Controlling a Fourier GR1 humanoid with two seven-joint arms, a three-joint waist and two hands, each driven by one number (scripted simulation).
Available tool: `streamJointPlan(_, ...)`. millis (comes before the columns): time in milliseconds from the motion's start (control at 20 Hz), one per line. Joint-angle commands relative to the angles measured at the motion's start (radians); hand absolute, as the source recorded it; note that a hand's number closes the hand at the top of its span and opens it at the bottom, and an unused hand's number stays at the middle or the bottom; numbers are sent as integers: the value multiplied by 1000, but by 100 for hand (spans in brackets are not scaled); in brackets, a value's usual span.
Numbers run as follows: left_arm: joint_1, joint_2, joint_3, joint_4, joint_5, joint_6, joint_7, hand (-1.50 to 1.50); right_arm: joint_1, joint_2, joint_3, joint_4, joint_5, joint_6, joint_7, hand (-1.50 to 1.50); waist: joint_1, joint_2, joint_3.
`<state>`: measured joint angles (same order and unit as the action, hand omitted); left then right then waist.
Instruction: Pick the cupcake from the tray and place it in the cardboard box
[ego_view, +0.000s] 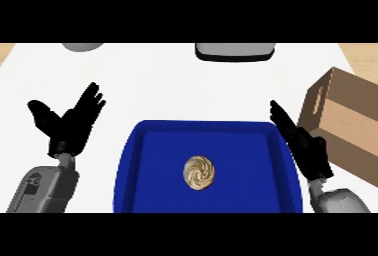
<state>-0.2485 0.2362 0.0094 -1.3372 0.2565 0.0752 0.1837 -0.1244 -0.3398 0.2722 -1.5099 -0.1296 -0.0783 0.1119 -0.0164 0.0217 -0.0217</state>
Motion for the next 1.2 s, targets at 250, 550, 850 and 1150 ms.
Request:
streamJointPlan(250, 86, 91, 60, 46, -145, 127, -106, 0, 7, 86, 16, -284, 342, -427, 4, 150, -18, -46, 16)
streamJointPlan(550, 182, 22, 38, 38, -148, 156, -155, 0, 273, 72, 123, -266, 739, -690, 117, -150, -40, -44, 16)
streamJointPlan(850, 161, 7, 33, 63, -163, 169, -170, 0, 433, 98, 264, -437, 1164, -587, 411, -150, -33, -32, 12)
streamJointPlan(1150, 170, -9, -6, 7, -184, 170, -157, 0, 478, 186, 348, -672, 1395, -230, 740, -150, -1, -28, 15)
